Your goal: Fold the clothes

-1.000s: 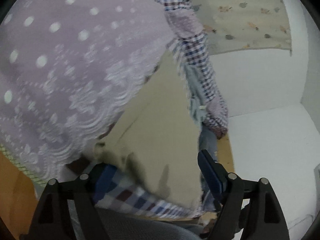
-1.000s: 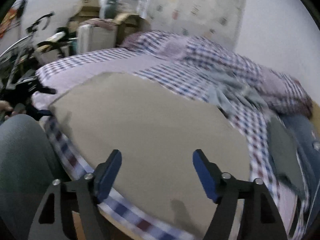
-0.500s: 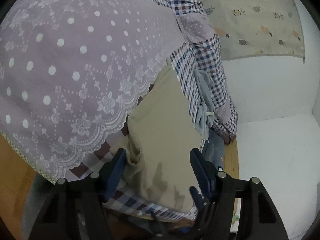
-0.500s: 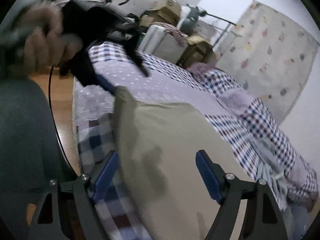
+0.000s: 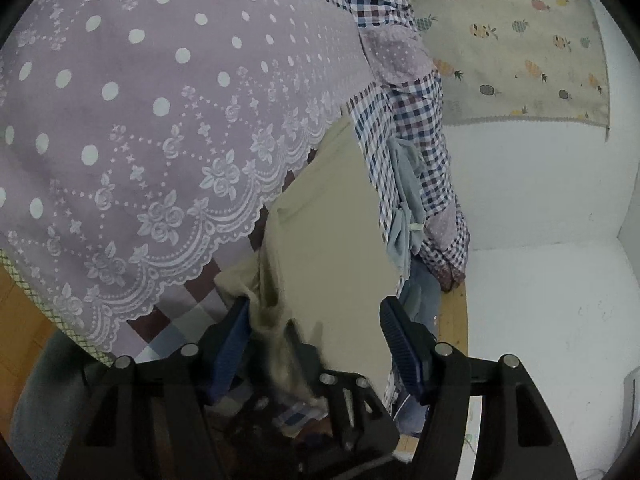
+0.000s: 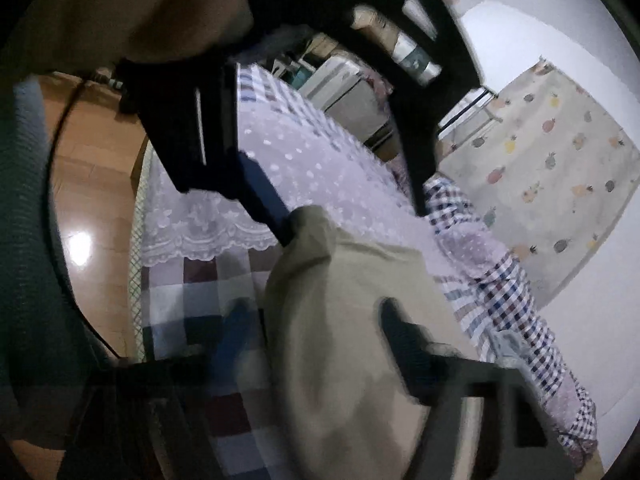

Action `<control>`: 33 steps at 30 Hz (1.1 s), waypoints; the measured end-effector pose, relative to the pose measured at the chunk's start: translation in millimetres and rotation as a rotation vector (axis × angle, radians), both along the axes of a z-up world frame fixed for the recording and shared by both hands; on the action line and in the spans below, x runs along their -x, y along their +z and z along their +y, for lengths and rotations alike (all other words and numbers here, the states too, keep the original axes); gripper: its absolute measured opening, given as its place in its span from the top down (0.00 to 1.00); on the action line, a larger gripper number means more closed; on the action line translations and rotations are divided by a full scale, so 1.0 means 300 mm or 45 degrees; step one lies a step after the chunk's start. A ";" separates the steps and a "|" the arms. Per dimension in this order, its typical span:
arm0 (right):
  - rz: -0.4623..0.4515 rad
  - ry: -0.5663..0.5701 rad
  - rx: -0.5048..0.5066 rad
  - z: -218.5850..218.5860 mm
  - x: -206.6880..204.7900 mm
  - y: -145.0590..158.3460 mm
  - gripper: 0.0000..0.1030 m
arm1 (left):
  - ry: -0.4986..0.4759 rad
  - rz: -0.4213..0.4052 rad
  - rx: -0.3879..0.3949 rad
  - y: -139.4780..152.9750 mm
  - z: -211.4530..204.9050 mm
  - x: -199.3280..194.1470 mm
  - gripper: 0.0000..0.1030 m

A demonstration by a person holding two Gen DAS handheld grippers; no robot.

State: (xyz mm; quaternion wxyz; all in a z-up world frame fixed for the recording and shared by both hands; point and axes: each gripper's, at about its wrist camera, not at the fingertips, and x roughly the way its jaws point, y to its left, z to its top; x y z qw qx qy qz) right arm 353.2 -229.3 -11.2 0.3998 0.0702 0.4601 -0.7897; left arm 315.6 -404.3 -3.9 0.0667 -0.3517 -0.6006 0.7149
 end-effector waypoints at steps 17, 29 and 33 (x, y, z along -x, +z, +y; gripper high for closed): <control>-0.170 0.050 0.119 0.047 0.098 0.203 0.96 | -0.045 0.063 -0.107 -0.070 0.132 0.098 0.27; -0.162 0.055 0.103 0.075 0.064 0.195 0.96 | -0.016 0.085 -0.058 -0.094 0.134 0.140 0.78; -0.142 0.050 0.083 0.088 0.029 0.179 0.89 | -0.009 0.096 -0.016 -0.083 0.135 0.135 0.91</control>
